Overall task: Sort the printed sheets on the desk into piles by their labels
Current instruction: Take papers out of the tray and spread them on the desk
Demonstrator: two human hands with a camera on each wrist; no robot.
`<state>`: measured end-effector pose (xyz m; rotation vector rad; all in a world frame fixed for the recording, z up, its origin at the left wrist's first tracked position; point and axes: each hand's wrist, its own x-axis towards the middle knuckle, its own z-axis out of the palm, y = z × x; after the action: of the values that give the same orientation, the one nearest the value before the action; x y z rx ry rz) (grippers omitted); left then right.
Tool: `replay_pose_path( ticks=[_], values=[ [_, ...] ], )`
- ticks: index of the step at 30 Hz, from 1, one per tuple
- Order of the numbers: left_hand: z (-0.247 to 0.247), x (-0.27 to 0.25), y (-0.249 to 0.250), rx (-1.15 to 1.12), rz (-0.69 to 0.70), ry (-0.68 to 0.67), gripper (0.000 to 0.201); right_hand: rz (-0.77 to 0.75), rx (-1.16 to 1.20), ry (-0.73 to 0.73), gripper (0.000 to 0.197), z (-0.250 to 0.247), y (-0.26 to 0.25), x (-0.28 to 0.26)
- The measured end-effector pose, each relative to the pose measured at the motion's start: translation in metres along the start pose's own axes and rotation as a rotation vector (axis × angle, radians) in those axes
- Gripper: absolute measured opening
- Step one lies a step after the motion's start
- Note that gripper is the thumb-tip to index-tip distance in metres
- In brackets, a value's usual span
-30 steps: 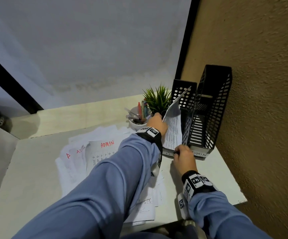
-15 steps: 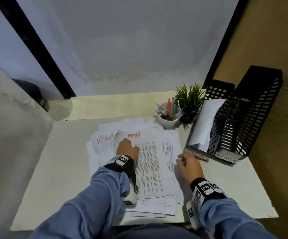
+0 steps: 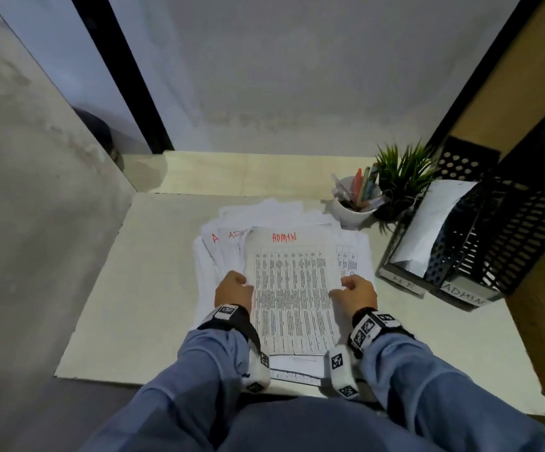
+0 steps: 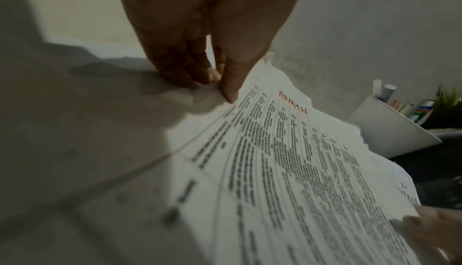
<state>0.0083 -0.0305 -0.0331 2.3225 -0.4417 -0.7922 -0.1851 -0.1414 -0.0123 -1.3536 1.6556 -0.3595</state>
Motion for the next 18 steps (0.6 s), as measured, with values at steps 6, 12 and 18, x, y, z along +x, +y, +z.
replay_pose_path(
  ticks=[6,12,18],
  values=[
    [-0.005,-0.005,-0.006,-0.152,0.168,0.035,0.013,-0.062,-0.023,-0.031,0.017,-0.005,0.001,0.009],
    [-0.002,0.004,-0.014,-0.347,0.191,-0.072,0.045,-0.018,0.254,-0.042,0.031,-0.006,-0.004,0.005],
    [-0.005,0.002,-0.012,-0.460,0.189,-0.130,0.035,0.061,0.477,-0.106,0.026,-0.010,-0.008,0.009]
  ],
)
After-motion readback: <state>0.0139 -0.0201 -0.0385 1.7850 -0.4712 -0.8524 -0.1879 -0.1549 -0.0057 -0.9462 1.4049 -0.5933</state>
